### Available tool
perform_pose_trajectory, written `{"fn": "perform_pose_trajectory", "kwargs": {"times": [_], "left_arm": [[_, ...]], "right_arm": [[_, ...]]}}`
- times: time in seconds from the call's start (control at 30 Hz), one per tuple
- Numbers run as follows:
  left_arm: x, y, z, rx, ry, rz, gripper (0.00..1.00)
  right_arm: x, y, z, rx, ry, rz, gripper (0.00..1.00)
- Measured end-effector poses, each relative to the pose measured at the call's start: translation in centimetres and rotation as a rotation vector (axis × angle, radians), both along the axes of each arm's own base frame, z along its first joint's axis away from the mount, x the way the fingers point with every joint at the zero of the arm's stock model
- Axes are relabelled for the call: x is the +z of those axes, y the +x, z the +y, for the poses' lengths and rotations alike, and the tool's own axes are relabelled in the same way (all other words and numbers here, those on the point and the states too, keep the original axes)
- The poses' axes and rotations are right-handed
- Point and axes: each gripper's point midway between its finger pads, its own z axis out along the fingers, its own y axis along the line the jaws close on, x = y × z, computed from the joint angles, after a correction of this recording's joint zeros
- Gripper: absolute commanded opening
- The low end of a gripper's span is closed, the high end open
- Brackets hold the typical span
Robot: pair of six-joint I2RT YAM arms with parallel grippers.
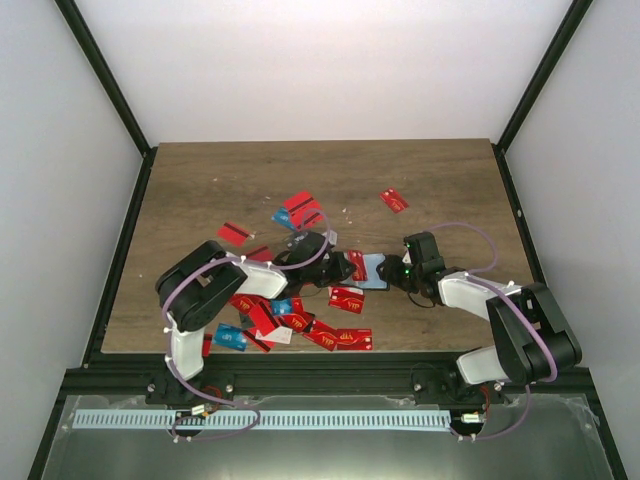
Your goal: Put the credit cards into the card holder
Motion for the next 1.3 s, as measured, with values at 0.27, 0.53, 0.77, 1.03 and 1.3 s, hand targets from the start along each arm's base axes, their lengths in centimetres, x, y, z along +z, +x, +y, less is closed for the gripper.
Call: {"fn": "perform_pose_trajectory", "kwargs": {"times": [0.27, 0.53, 0.77, 1.03, 1.3], "left_arm": [[0.4, -0.8, -1.2, -0.023, 0.006, -0.014, 0.04], [-0.1, -1.0, -0.5, 0.000, 0.009, -0.008, 0.04], [0.1, -0.6, 1.1, 0.037, 0.018, -0.018, 0.04], [0.1, -0.5, 1.6, 0.045, 0.058, -0.043, 0.04], [0.0, -0.6, 1.4, 0.048, 0.105, -0.077, 0.04]], "right_arm": [[0.0, 0.0, 0.0, 0.000, 0.000, 0.000, 0.47], [0.0, -0.1, 0.0, 0.002, 0.001, 0.003, 0.47], [-0.1, -0.3, 0.1, 0.008, 0.004, 0.012, 0.47], [-0.1, -0.3, 0.1, 0.011, 0.003, 0.012, 0.47], [-0.1, -0.3, 0.1, 0.016, 0.002, 0.012, 0.46]]}}
